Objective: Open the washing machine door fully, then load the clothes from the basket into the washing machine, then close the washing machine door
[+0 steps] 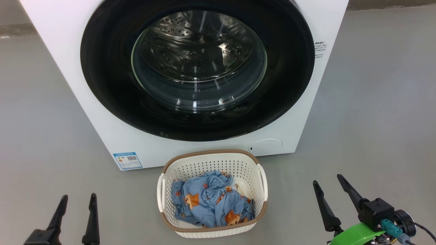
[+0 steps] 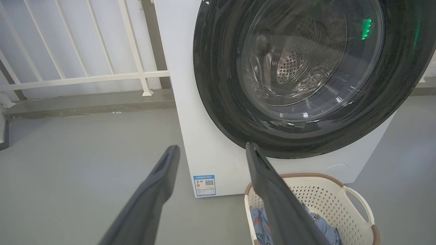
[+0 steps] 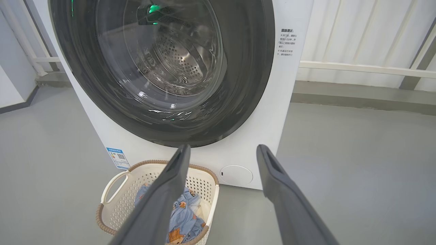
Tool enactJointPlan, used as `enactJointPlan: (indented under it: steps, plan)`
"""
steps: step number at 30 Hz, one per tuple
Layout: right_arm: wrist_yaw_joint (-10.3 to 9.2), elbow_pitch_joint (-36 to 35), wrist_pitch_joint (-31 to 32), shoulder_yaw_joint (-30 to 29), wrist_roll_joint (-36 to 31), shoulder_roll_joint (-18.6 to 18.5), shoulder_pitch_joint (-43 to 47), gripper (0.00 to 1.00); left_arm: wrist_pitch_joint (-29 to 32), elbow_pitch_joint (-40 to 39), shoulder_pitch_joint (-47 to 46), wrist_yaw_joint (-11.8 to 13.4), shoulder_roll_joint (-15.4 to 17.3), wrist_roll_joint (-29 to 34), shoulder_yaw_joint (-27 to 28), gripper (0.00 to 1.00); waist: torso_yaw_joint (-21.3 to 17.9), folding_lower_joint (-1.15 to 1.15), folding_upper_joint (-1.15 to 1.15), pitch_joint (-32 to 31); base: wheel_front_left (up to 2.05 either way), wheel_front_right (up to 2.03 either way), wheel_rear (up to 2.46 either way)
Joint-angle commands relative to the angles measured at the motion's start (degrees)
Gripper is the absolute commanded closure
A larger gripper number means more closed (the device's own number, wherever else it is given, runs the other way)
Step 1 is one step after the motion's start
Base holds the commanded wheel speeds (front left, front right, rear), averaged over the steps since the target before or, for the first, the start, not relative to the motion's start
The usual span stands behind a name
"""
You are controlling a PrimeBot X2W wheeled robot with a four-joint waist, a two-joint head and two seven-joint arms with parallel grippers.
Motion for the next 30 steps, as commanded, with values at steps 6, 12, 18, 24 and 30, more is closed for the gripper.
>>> enactJointPlan:
  steps: [6,12,18,24,30]
  plan:
    - [-0.08,-1.4,-0.7,0.6,0.2,-0.1,-1.8,0.0,-0.5,-1.1,-1.5,-0.2,1.4,-0.6,2.1,0.0,-0.2,0.0,0.0,0.1,0.0,0.0,0.0]
    - [-0.08,-1.4,-0.7,0.4,0.1,0.1,-1.6,0.0,-0.5,-1.4,-1.4,-0.2,1.8,-0.7,1.0,0.0,-0.3,0.0,0.0,0.2,0.19,0.2,-0.38]
    - [-0.08,-1.2,-0.7,0.4,0.1,0.2,-1.7,0.0,-0.5,-1.8,-1.6,-0.2,1.7,-0.9,1.2,0.0,-0.4,0.0,0.0,0.4,0.66,0.66,-1.33]
    - [-0.08,-1.3,-0.7,0.3,0.1,0.4,-1.7,0.0,-0.5,-2.3,-1.6,-0.2,1.7,-0.9,1.3,0.0,-0.5,0.0,0.0,0.6,1.12,1.12,-2.23]
    - [-0.08,-1.4,-0.7,0.3,0.2,0.5,-1.7,0.0,-0.5,-2.9,-1.8,-0.2,1.7,-1.3,1.5,0.0,-0.5,0.0,0.0,0.8,1.22,1.22,-2.45]
